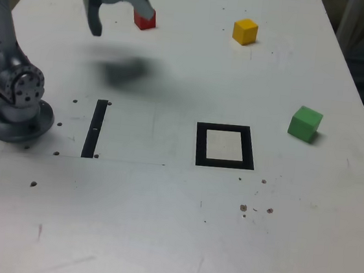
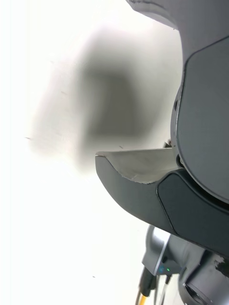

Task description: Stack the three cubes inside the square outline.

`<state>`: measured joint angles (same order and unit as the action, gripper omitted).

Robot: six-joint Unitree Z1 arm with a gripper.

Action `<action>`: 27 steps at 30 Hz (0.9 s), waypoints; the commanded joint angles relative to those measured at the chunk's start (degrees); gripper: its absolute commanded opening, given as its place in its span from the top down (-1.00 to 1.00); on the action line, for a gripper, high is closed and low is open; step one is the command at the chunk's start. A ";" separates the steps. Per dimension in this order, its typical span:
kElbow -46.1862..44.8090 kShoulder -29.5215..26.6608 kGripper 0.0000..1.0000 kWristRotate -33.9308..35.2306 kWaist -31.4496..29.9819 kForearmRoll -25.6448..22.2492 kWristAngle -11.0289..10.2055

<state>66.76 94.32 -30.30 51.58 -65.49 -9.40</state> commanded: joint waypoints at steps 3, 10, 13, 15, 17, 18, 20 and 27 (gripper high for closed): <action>3.93 3.43 -0.99 -0.99 2.78 -0.94 -0.13; 10.31 9.31 -0.99 -3.11 7.58 -2.10 -0.19; 12.86 11.45 -0.99 -3.79 8.92 -2.72 -0.23; 14.57 12.81 -0.99 -4.03 9.53 -3.25 -0.25; 16.26 14.16 -0.99 -4.13 9.96 -3.84 -0.26; 17.13 14.85 -0.99 -4.15 10.11 -4.17 -0.25; 18.88 16.24 -0.99 -4.15 10.31 -4.83 -0.22; 25.77 21.75 -0.98 -4.15 10.91 -7.62 -0.06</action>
<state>91.00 114.52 -34.36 62.29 -72.55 -9.57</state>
